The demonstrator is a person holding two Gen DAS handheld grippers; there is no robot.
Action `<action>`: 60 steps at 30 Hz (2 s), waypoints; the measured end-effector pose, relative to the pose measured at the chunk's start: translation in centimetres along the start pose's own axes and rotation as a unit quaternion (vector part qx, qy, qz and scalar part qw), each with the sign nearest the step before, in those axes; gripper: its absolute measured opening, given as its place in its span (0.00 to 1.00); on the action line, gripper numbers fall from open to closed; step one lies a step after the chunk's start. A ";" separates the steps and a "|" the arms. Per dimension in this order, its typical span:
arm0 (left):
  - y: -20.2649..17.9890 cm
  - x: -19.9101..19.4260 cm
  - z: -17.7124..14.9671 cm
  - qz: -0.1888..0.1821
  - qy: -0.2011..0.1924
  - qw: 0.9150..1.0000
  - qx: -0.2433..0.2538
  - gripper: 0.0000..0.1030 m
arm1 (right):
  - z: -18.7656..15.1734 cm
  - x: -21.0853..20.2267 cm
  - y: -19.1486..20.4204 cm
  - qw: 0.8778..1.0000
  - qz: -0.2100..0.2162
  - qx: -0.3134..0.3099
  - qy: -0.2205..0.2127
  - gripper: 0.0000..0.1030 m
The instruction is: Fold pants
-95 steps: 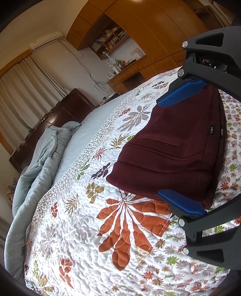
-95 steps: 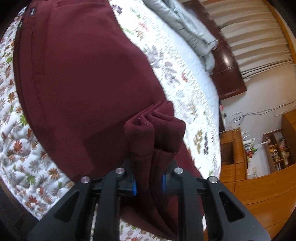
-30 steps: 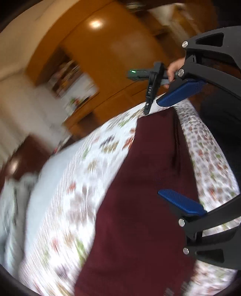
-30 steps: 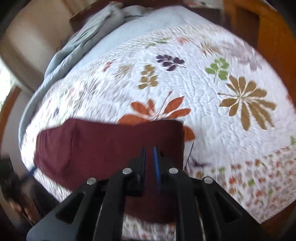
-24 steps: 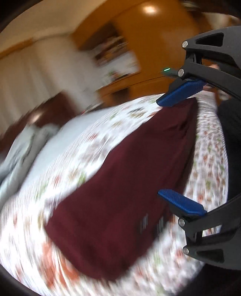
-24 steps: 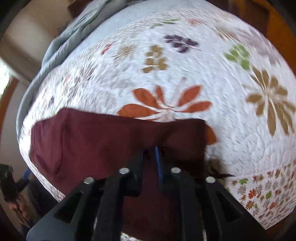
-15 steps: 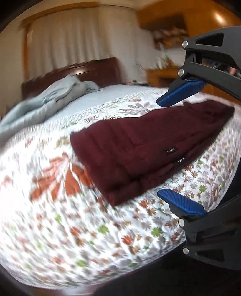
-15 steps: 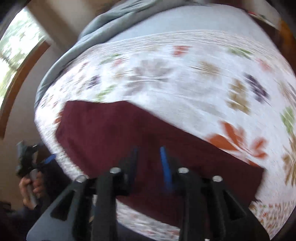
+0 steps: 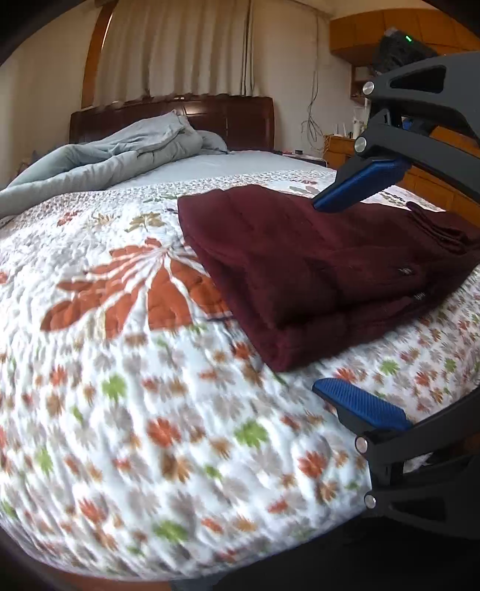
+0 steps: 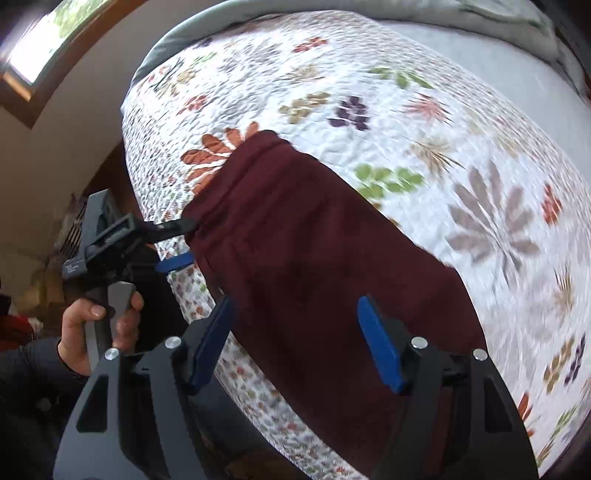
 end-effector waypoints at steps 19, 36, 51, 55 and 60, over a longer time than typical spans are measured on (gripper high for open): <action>2.2 0.6 -0.3 -0.027 0.025 0.999 0.006 0.52 | 12.9 11.2 -0.1 0.980 0.068 -0.133 0.135 0.88; 0.4 1.2 0.0 -0.050 0.053 0.997 0.026 0.79 | 15.3 19.3 0.7 0.940 0.176 -0.170 0.236 0.79; -1.5 -0.2 0.0 -0.026 0.038 0.993 0.111 0.36 | 14.7 14.2 1.8 0.954 0.135 -0.190 0.190 0.33; -3.8 -1.1 -0.9 -0.034 0.021 0.986 0.161 0.32 | 14.7 11.7 2.5 0.958 0.111 -0.203 0.172 0.30; -6.8 -2.2 -2.5 -0.045 0.006 0.976 0.212 0.31 | 13.9 7.8 3.0 0.965 0.075 -0.212 0.134 0.28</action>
Point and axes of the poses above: each gripper's, at about its wrist camera, not at the fingertips, and x roughly the way its jaws point, y to its left, z to its top, the point moved 6 cm from there along x, roughly the way its jaws point, and after that the axes turned 10 degrees about -x, right-handed, at the moved point
